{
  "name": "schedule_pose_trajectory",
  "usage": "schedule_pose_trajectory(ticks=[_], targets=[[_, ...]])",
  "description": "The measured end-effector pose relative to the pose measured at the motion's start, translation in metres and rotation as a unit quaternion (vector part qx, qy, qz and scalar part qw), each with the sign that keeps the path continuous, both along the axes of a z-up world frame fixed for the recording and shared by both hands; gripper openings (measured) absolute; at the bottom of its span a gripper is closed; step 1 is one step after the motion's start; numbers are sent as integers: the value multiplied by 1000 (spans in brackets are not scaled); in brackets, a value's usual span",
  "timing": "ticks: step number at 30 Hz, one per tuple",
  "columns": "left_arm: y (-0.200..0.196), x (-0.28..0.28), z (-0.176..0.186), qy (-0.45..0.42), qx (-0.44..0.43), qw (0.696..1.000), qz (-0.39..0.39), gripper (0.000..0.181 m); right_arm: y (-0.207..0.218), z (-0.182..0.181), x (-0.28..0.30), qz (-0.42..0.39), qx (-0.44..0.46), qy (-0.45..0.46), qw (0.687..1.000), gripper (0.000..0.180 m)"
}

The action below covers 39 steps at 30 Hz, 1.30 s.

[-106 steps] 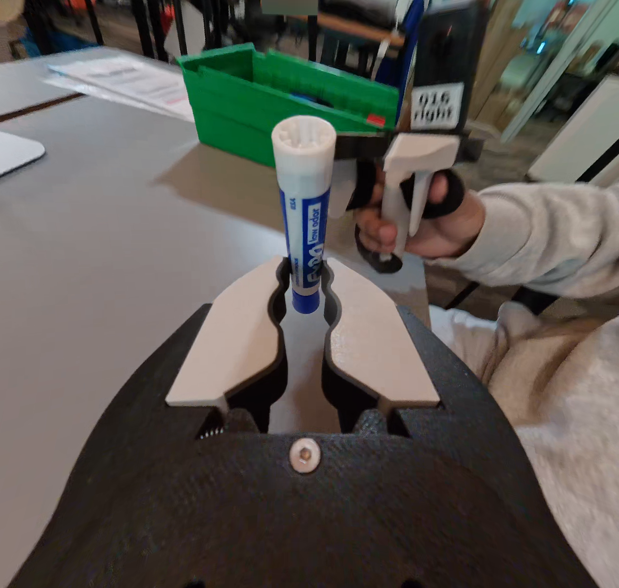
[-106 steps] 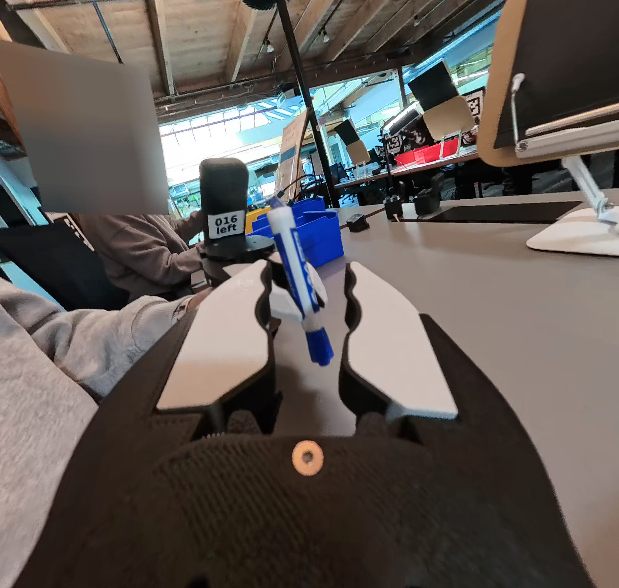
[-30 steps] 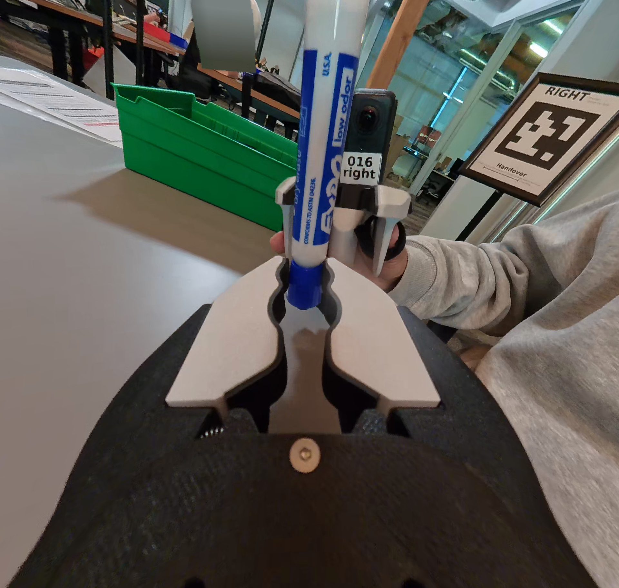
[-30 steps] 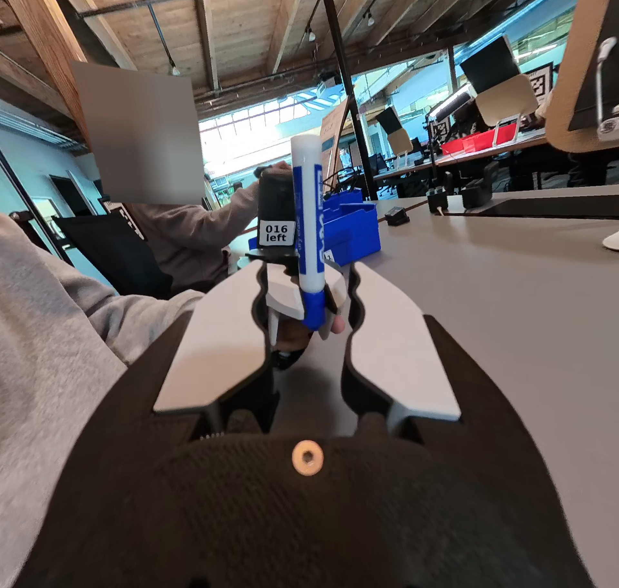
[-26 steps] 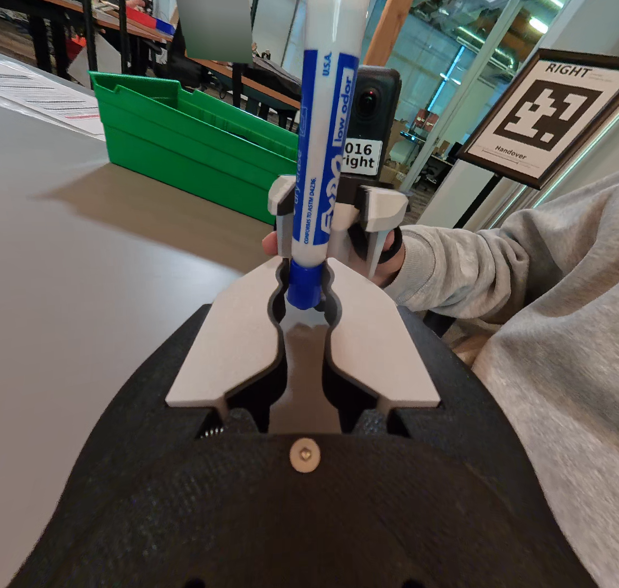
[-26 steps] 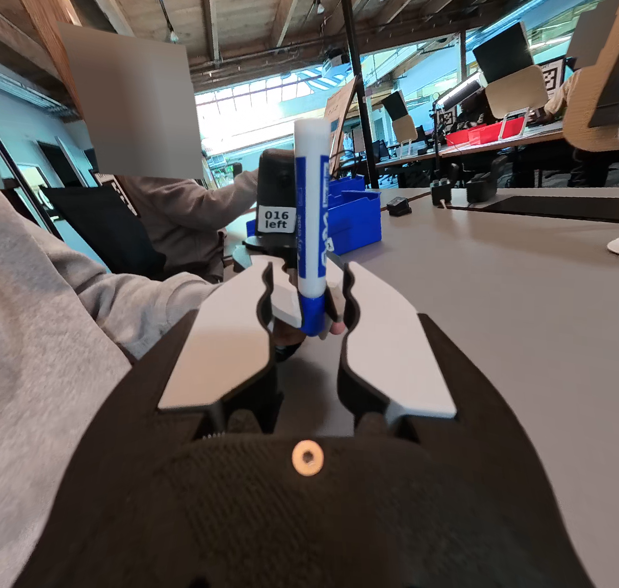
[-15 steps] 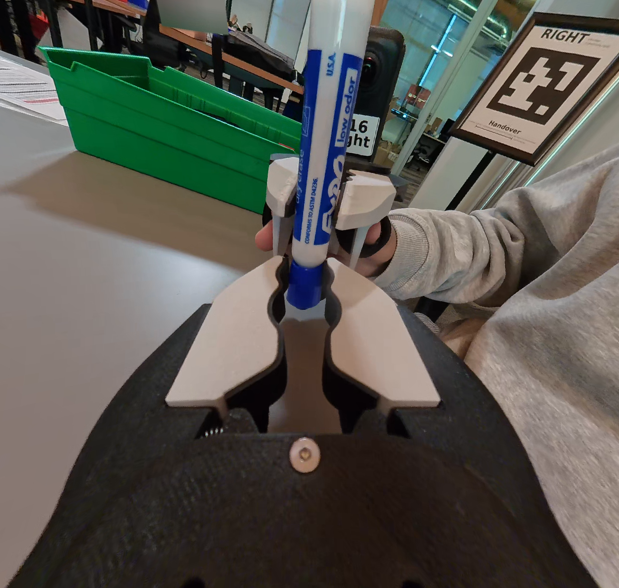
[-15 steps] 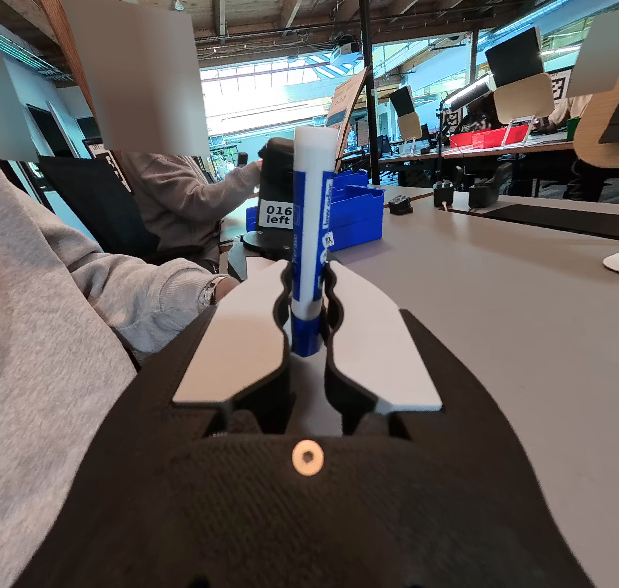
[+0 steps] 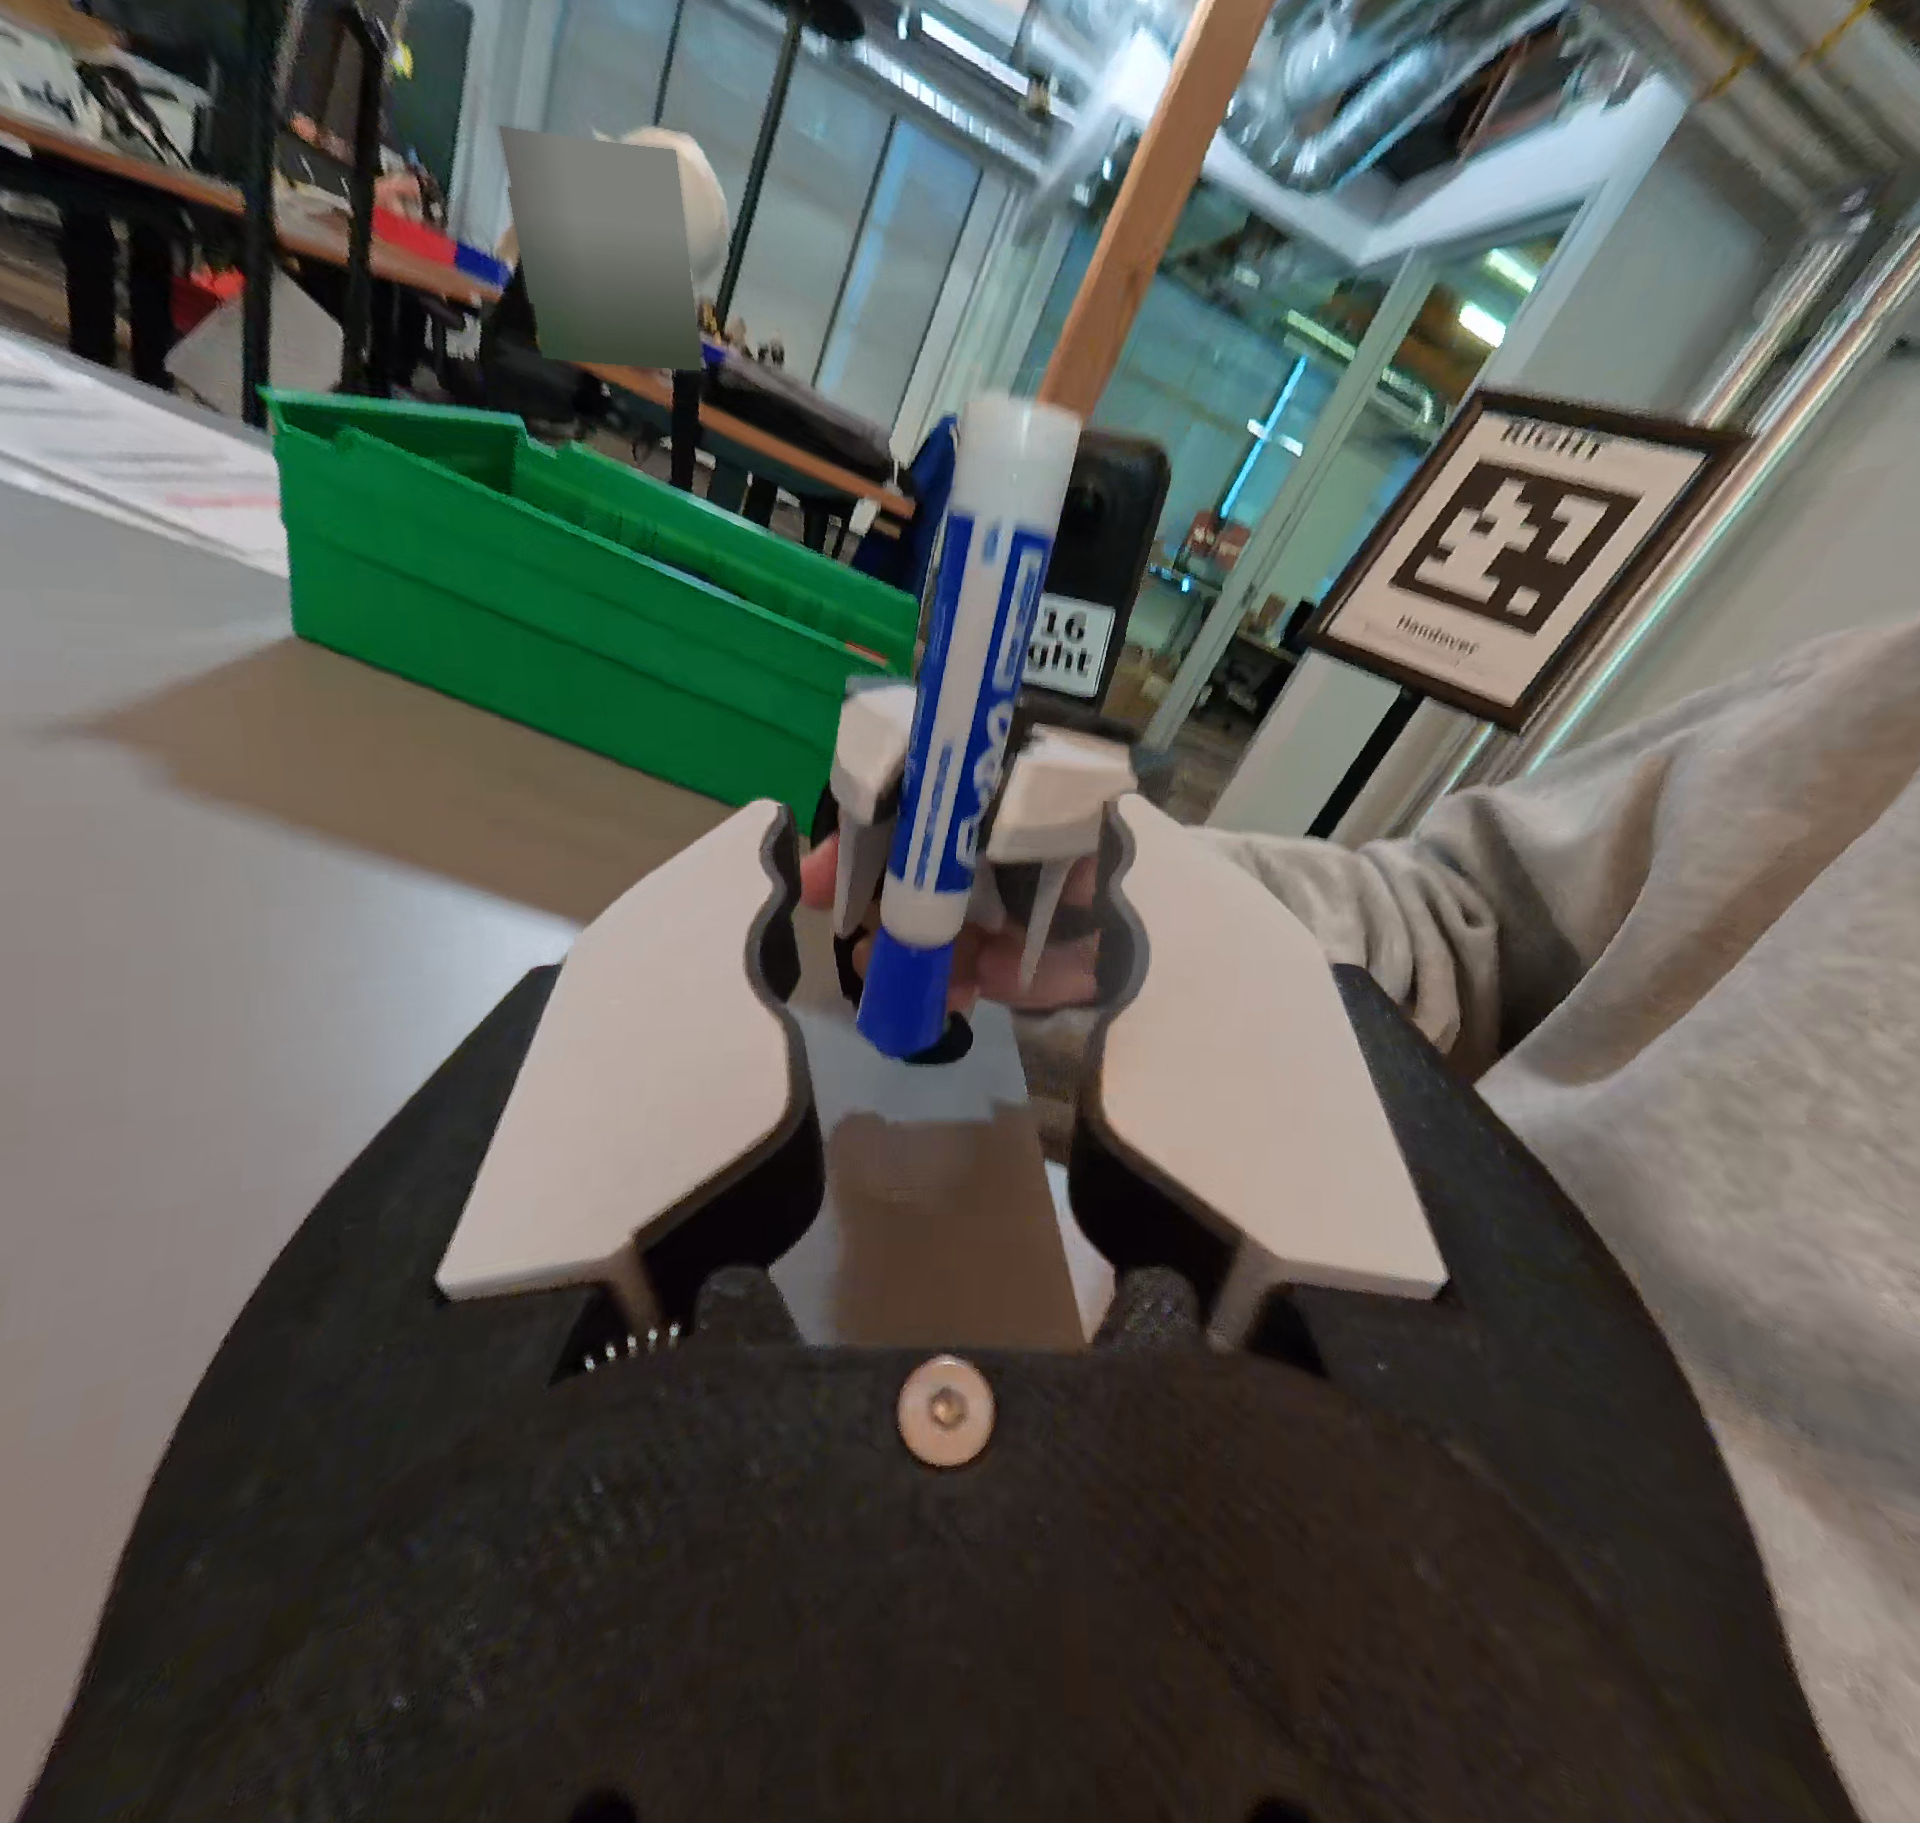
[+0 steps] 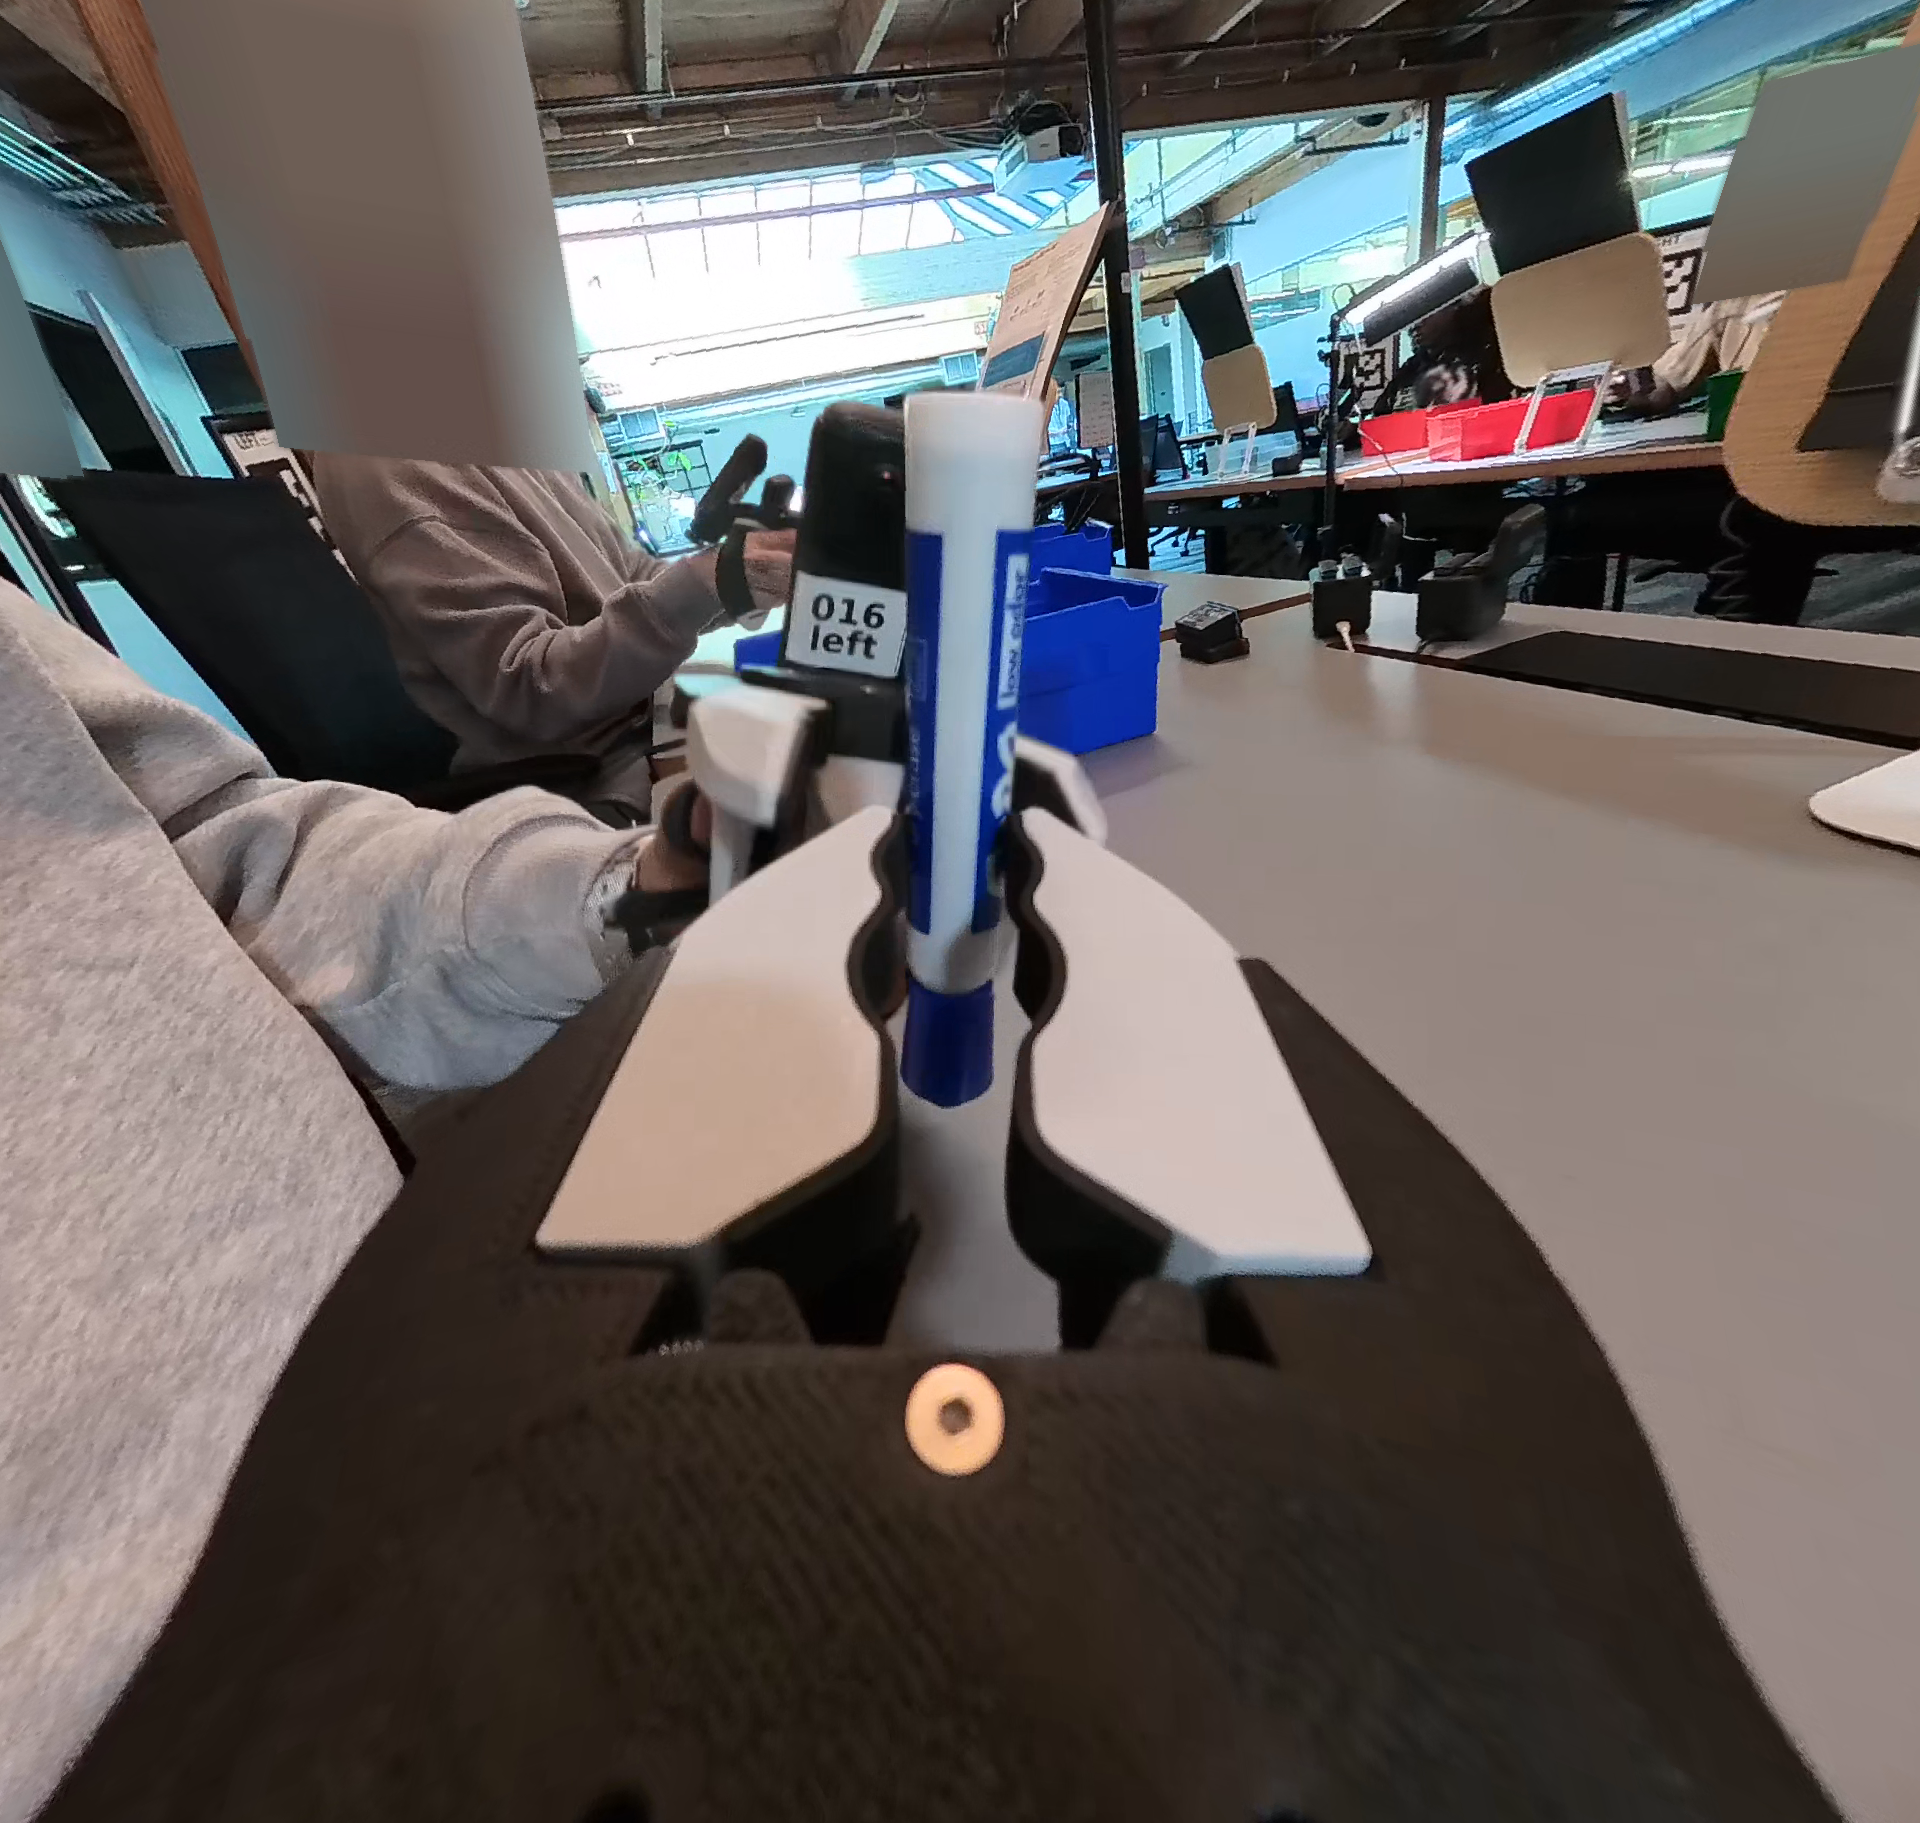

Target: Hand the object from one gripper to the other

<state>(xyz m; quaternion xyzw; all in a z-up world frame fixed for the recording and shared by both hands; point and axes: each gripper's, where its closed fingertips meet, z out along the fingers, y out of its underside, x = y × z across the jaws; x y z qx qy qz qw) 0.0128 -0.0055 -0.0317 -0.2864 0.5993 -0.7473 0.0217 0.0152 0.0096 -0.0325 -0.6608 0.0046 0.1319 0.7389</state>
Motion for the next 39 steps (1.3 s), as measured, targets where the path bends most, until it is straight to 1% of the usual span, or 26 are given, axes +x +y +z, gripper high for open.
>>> schedule_pose_trajectory(ticks=[4,7,11,12,14,21,26,29,31,32,34,37,39], targets=[[10,-1,23,-24,-34,999,24,56,5,-4,-8,10,-10,-12,1000,19],[11,-5,35,-51,-34,997,36,46,9,-8,-17,22,-19,-21,999,19],[6,-9,40,-67,-17,997,37,39,13,-13,-26,31,-33,-44,998,19],[5,-9,40,-70,-15,997,39,35,13,-14,-27,32,-36,-48,998,19],[5,-11,40,-78,-10,996,37,22,14,-15,-28,32,-39,-51,997,19],[6,-9,40,-81,4,996,46,21,13,-14,-28,44,-38,-28,998,19],[10,-7,41,-73,-6,996,49,21,10,-7,-18,31,-20,8,999,42],[17,-2,39,-49,-28,997,56,22,5,0,-9,4,2,-6,1000,49],[22,3,35,-14,-53,997,54,21,2,4,-5,-9,13,-28,999,53],[24,6,31,16,-66,997,47,21,1,7,-6,-11,21,-44,999,57],[24,10,20,101,-97,990,10,21,1,10,-11,-17,34,-101,994,76],[24,12,4,220,-156,962,-51,21,6,4,-20,-38,18,-216,975,108],[27,14,-2,260,-194,943,-66,21,12,-5,-29,-39,-5,-268,963,122]])
